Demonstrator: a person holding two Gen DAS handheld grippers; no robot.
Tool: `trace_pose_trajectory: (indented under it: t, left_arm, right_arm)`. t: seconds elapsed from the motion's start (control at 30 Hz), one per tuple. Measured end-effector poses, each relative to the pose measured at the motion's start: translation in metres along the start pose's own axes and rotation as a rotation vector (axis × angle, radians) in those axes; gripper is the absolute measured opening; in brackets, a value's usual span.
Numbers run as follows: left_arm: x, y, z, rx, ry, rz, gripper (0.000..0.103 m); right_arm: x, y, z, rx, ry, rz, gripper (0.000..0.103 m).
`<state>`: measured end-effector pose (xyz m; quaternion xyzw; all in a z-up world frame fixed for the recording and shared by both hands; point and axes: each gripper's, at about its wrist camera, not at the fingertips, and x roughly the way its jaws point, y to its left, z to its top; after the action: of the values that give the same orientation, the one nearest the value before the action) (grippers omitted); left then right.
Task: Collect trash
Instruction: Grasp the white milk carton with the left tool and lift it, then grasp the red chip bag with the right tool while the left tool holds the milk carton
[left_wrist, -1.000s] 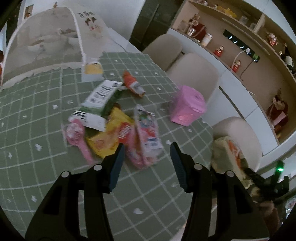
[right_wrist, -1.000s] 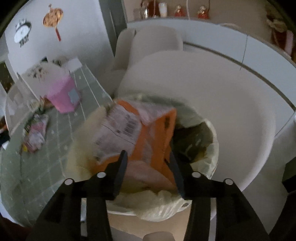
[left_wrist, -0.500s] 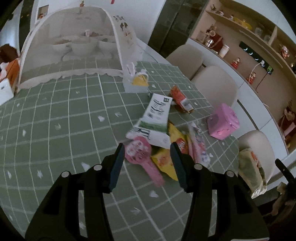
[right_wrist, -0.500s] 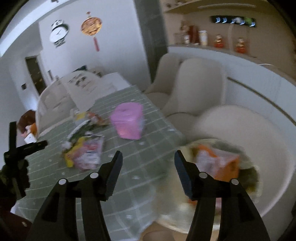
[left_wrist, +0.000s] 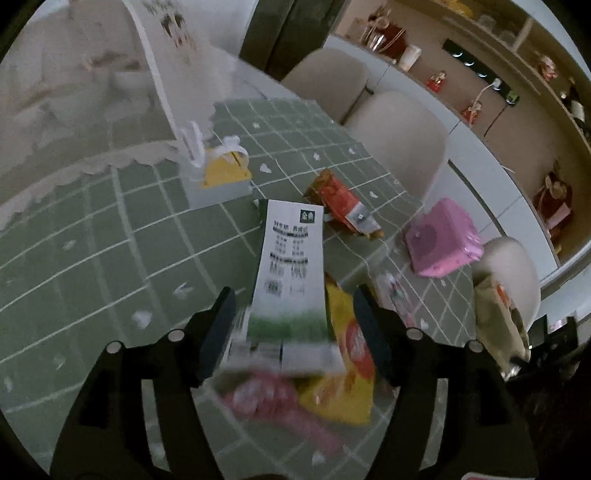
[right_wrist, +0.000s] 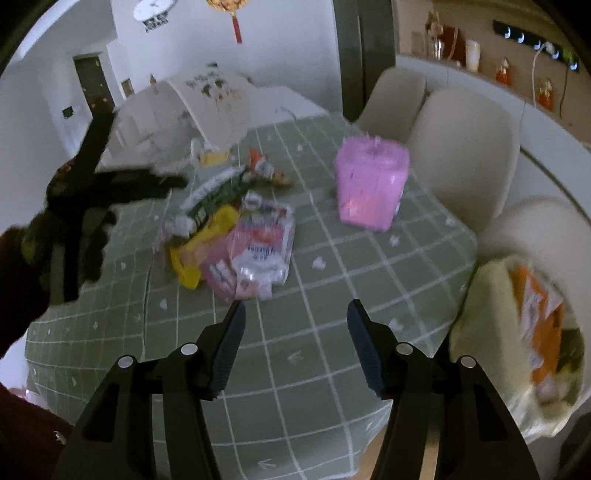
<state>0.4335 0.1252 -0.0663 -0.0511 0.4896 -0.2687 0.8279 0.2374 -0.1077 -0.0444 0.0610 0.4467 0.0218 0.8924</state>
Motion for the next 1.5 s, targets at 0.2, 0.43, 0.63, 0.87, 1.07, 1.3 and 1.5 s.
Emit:
trace_pose_trajectory:
  t: [0.2,0.43,0.63,0.87,1.07,1.3,1.5]
  left_arm:
    - [0.056,0.005,0.021,-0.025,0.105,0.019,0.063]
    - [0.069,0.003,0.028,-0.007,0.186,0.047,0.051]
    - [0.000,0.022,0.004,-0.147,0.070,-0.072,0.051]
    - [-0.076,0.041,-0.033,-0.227,-0.086,0.044,0.051]
    - [-0.112,0.059,-0.055,-0.250,-0.165,0.151,0.051]
    - [-0.120,0.084,-0.065,-0.351,-0.191,0.171,0.051]
    - [-0.121,0.095,-0.066,-0.390,-0.202,0.200,0.051]
  right_arm:
    - [0.015,-0.006,-0.018,0.057,0.066,-0.029,0.054]
    - [0.027,-0.010,-0.011,0.091,0.074,-0.044,0.054]
    - [0.038,-0.001,0.026,0.033,0.012,-0.063,0.054]
    - [0.082,0.049,0.104,-0.193,0.004,0.014,0.054]
    - [0.150,0.081,0.162,-0.298,0.081,0.071,0.054]
    - [0.211,0.084,0.190,-0.296,0.130,0.056,0.054]
    - [0.243,0.076,0.179,-0.263,0.222,0.063,0.054]
